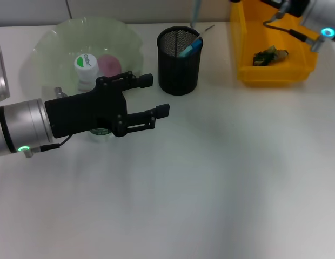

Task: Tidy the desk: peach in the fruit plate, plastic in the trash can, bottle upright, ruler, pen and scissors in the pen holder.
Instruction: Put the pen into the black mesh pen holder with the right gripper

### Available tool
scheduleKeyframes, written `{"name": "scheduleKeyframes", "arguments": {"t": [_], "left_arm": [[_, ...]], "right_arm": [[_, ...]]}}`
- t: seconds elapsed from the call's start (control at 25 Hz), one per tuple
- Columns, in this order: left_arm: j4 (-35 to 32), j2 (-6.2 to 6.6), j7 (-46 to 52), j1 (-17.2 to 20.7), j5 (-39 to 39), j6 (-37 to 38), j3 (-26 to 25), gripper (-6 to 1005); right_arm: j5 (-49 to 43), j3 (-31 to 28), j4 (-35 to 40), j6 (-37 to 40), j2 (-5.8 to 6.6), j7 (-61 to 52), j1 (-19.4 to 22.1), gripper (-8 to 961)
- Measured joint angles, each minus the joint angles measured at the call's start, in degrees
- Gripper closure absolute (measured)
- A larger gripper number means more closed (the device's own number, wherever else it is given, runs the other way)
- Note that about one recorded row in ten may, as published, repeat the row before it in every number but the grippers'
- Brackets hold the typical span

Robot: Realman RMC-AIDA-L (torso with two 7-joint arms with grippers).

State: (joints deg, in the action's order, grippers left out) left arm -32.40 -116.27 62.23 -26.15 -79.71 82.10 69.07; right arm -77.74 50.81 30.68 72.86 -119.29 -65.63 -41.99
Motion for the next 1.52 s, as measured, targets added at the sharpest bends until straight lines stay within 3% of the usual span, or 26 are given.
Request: {"name": "scheduleKeyframes", "arguments": {"t": [0.48,0.92,1.52], "left_arm": [[-1.0,-0.12,0.0,0.0,-0.5,-0.5,0.5,249],[-1.0,-0.18,-0.1,-0.1,-0.5,-0.5,0.7,249],[-1.0,-0.69,-0.4,-0.1,-0.5,-0.2,0.7,249]], "right_arm": [[0.2,4.6,-4.7,-10.0,-0.24,4.2,-3.1,815],[4.7,5.4,-10.3,-10.7,-0.6,12.8,-4.5,796],[5.5,5.5,-12.3,-11.9,-0.6,17.0,-5.3,769]]}}
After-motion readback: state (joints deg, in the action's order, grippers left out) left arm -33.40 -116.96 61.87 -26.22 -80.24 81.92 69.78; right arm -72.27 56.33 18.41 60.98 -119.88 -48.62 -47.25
